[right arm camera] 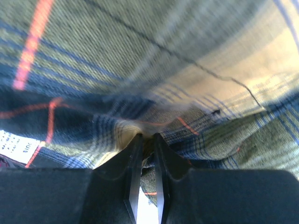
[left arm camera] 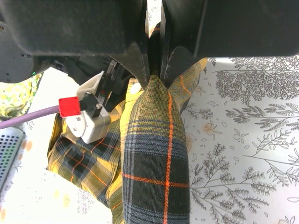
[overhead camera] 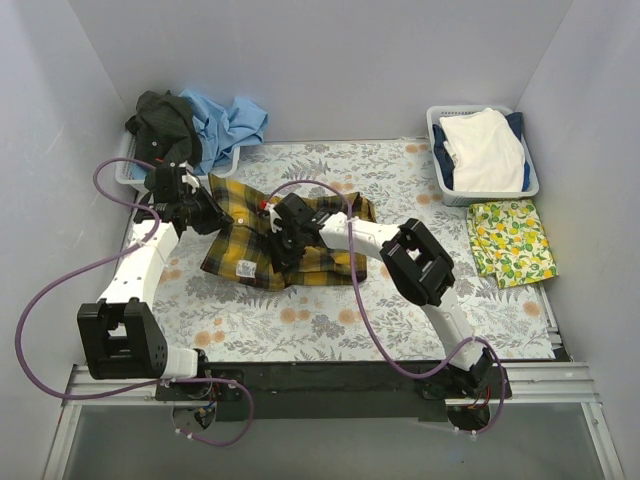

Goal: Fold and stack the long sleeve shirts
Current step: Fold the shirt

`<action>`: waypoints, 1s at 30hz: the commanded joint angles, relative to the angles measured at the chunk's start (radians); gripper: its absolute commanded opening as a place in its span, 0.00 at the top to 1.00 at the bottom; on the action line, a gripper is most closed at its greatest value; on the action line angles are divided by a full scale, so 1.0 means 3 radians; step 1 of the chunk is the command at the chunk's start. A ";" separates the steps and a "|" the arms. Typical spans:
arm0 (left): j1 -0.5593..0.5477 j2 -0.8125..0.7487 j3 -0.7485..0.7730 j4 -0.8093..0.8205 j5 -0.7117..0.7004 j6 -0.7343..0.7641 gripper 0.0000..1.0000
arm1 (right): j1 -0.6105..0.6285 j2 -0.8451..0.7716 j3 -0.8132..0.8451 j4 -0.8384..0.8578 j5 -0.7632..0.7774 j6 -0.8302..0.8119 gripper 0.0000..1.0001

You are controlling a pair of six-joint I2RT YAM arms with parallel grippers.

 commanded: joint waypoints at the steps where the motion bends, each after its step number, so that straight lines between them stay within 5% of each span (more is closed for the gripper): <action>1: -0.0215 0.0018 0.0240 -0.0029 -0.0257 -0.0083 1.00 | 0.0050 0.0123 0.0285 0.0107 -0.0177 0.0062 0.77; 7: -0.0496 0.0177 0.0501 -0.0208 -0.0666 -0.0114 1.00 | 0.0055 -0.0081 0.0123 0.0204 0.0082 0.0159 0.76; 15: -0.0548 0.0212 0.0613 -0.0311 -0.0927 0.0004 1.00 | -0.0083 -0.0914 -0.0594 0.0368 0.0850 0.0334 0.52; 19: -0.0573 0.0238 0.0634 -0.0311 -0.0927 0.0035 1.00 | -0.0200 -0.1236 -0.0794 0.0276 0.1304 0.0374 0.50; 30: -0.0701 0.0366 0.0802 -0.0321 -0.1076 0.0040 1.00 | -0.1152 -0.1365 -0.1024 -0.0245 0.1592 0.0078 0.49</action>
